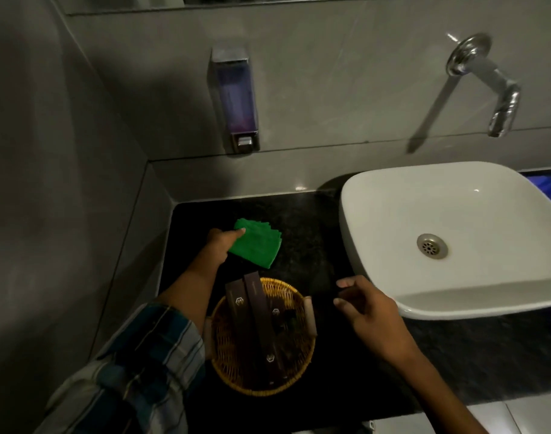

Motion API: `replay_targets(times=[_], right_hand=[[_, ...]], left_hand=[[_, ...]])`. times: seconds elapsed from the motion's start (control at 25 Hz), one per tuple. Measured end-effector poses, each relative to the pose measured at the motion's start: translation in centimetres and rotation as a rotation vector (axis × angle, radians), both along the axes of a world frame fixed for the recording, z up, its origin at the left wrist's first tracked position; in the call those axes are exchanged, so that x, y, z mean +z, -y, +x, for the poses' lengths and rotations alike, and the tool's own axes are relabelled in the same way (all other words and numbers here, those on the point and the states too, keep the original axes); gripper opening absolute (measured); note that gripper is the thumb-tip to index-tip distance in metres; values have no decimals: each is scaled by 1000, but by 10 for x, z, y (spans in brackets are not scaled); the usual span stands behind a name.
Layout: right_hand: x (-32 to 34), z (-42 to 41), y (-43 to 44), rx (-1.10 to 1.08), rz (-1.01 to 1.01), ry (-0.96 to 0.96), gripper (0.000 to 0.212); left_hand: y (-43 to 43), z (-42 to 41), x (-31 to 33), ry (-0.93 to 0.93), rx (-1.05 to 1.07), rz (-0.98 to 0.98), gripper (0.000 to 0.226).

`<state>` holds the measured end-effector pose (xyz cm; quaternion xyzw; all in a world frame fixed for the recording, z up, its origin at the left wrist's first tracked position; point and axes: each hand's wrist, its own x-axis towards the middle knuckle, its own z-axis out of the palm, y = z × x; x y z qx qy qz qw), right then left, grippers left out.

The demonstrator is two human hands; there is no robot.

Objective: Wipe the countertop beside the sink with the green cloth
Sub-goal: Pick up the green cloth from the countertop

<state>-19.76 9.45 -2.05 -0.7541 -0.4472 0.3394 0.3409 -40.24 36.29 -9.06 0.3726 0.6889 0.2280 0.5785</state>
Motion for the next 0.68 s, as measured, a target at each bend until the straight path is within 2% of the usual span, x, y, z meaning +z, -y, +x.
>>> replay_targets(times=[0.08,0.24,0.36,0.52,0.68], right_hand=[[8,25,7,-38,41,-52,22],[21,34,-11,-39,125,-88,13],[39,61,-22,-99,219,-221,8],[58,162,-12,-91,138,-517,52],[53,290,29,-212,102,-759,55]], left_hand=[[1,20,24,63,-27,-33,46],[18,30,68,51,-211,126,19],[51,68,110,157,-209,237,23],[127,184,151,374,-374,223,37],[187,313,139,487,-480,172,35]])
